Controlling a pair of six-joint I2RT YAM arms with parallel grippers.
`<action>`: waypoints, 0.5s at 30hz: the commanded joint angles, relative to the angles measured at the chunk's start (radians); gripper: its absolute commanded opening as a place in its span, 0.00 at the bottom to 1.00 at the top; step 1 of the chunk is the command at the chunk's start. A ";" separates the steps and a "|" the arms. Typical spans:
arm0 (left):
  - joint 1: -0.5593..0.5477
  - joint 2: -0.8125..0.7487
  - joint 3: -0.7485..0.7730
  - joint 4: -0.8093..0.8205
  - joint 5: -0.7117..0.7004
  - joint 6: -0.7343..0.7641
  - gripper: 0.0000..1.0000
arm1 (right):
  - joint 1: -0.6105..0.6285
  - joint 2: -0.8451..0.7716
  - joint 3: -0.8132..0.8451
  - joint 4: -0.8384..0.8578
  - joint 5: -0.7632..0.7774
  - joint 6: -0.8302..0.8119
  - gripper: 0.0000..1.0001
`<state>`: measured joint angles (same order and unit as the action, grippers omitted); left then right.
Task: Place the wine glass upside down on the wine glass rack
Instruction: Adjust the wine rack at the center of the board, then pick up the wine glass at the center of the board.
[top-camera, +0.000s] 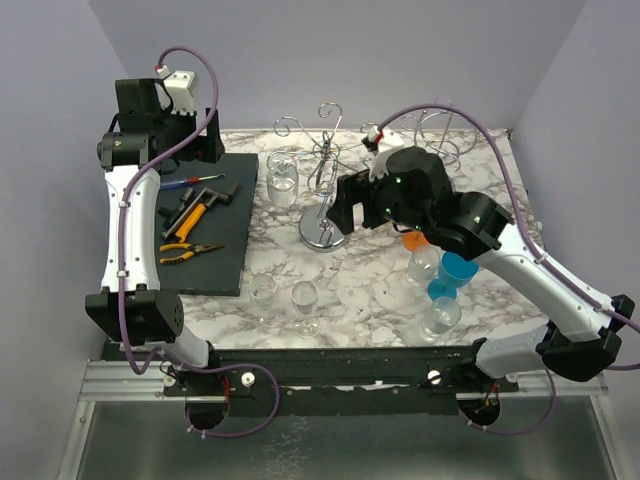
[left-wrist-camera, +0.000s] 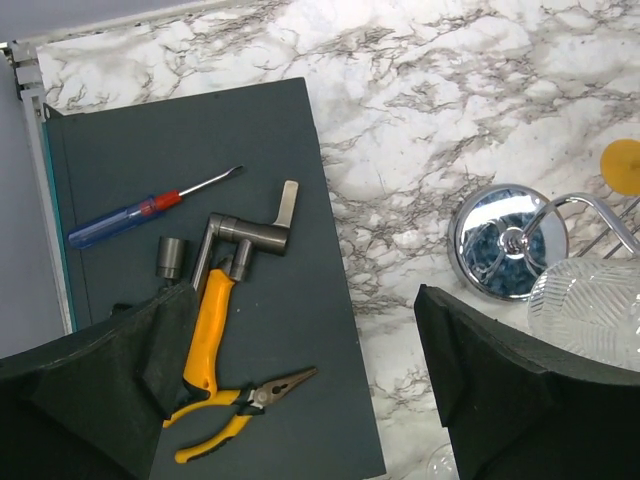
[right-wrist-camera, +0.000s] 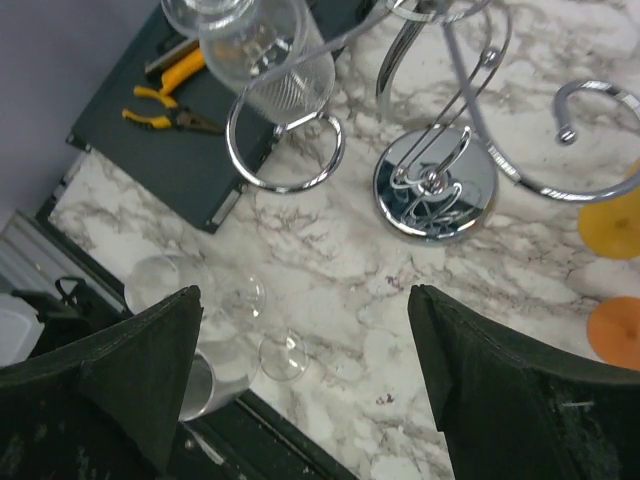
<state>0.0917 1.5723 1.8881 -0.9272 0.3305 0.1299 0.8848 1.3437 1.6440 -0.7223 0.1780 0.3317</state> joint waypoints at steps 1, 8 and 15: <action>0.006 -0.043 -0.002 -0.028 0.024 -0.044 0.99 | 0.063 -0.001 -0.030 -0.118 -0.018 0.057 0.88; 0.007 -0.070 -0.028 -0.032 0.036 -0.053 0.99 | 0.163 0.070 -0.136 -0.076 -0.022 0.118 0.78; 0.007 -0.087 -0.044 -0.042 0.027 -0.032 0.99 | 0.233 0.133 -0.164 -0.030 -0.044 0.119 0.68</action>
<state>0.0925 1.5223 1.8557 -0.9447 0.3424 0.0940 1.0817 1.4548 1.4933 -0.7849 0.1619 0.4366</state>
